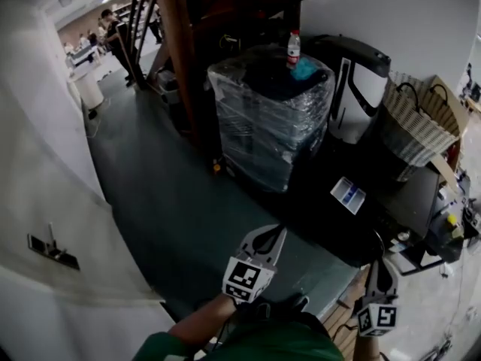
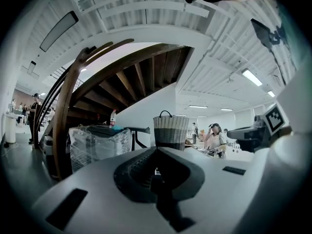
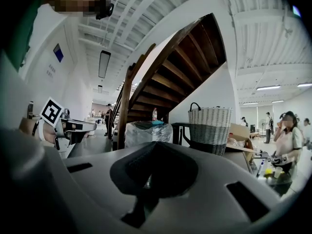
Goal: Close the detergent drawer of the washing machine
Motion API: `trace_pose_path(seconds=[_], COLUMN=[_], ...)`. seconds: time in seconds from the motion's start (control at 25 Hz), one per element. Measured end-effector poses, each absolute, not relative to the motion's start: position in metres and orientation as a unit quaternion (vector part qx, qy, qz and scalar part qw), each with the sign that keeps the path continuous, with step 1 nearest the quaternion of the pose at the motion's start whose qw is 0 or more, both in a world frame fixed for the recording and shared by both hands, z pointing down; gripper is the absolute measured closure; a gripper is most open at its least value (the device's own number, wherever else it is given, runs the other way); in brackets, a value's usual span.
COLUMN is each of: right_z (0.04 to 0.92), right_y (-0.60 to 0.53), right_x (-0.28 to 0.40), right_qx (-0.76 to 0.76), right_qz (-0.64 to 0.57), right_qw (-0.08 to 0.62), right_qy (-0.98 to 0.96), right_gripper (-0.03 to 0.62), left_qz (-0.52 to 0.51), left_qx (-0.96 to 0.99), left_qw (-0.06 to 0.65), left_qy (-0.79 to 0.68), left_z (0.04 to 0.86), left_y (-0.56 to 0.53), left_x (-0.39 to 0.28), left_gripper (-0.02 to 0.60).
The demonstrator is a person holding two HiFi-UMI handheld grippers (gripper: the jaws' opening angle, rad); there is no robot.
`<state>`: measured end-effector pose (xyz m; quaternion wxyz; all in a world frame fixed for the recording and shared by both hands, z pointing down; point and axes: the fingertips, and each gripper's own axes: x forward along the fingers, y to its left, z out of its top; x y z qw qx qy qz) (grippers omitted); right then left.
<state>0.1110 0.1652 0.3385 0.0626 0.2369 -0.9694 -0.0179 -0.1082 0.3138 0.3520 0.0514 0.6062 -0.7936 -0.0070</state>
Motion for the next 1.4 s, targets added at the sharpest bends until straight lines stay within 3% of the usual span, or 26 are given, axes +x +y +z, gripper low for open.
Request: trace_pose_path(seconds=[0.68, 1.4], right_z=[0.384, 0.439], right_y=[0.067, -0.079], right_x=[0.028, 0.023], right_qx=[0.214, 0.272], right_qz=[0.051, 0.090], right_qw=[0.051, 0.084], right_qy=[-0.974, -0.954], right_gripper=[0.572, 0.572], left_qz=[0.059, 0.116], left_qx=[0.609, 0.672], left_qw=[0.073, 0.149], left_qy=[-0.788, -0.716], left_z=[0.382, 0.456], left_y=[0.208, 0.027], left_x=[-0.165, -0.151], left_gripper=[0.560, 0.560])
